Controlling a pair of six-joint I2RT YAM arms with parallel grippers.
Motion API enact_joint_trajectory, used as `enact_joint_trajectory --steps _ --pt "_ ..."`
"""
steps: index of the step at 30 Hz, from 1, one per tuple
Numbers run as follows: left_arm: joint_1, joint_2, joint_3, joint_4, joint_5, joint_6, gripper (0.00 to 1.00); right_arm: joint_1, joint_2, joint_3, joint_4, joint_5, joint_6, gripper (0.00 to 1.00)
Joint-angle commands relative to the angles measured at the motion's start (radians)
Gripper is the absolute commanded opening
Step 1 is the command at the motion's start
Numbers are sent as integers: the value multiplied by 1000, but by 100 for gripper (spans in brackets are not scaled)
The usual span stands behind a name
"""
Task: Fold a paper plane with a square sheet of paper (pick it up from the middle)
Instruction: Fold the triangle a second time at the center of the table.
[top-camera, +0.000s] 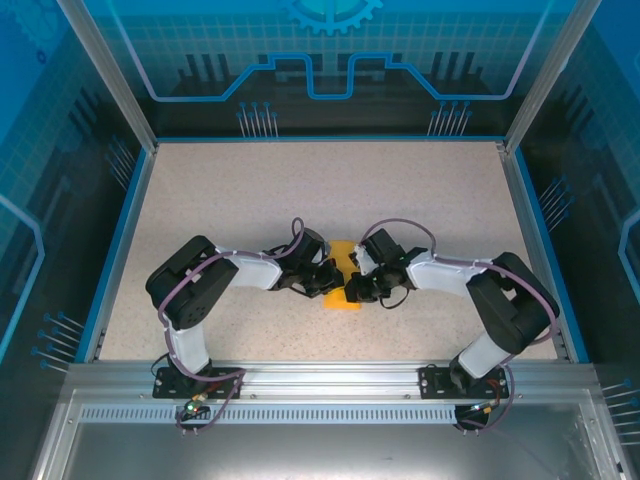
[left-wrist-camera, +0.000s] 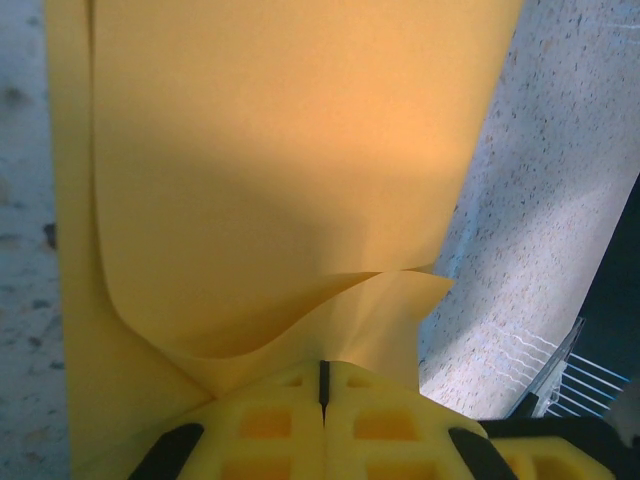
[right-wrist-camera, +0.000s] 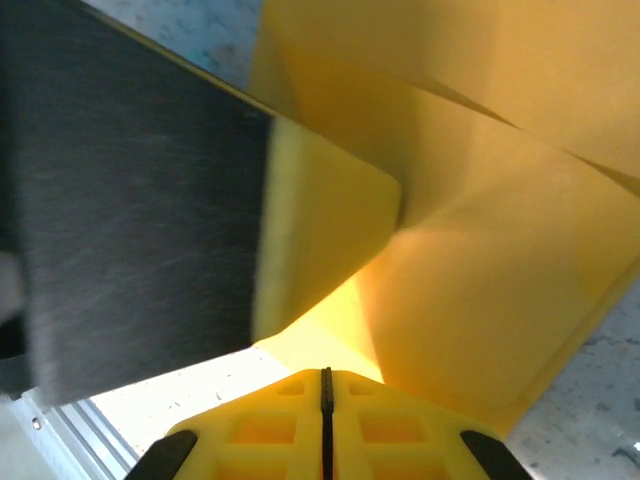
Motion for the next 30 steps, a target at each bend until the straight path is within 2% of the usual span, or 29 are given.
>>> enact_joint_trajectory --steps 1,8,18,22,30 --pt "-15 24 -20 -33 -23 18 0 12 20 21 0 14 16 9" --pt "-15 23 -20 -34 -23 20 0 -21 35 -3 -44 46 -9 9" --pt "-14 29 -18 -42 -29 23 0 -50 61 -58 -40 -8 -13 11" --pt "-15 29 -18 -43 -27 23 0 -56 30 -67 -65 7 -9 11" --pt "-13 25 -17 -42 -23 26 0 -64 -52 -37 -14 -120 31 14"
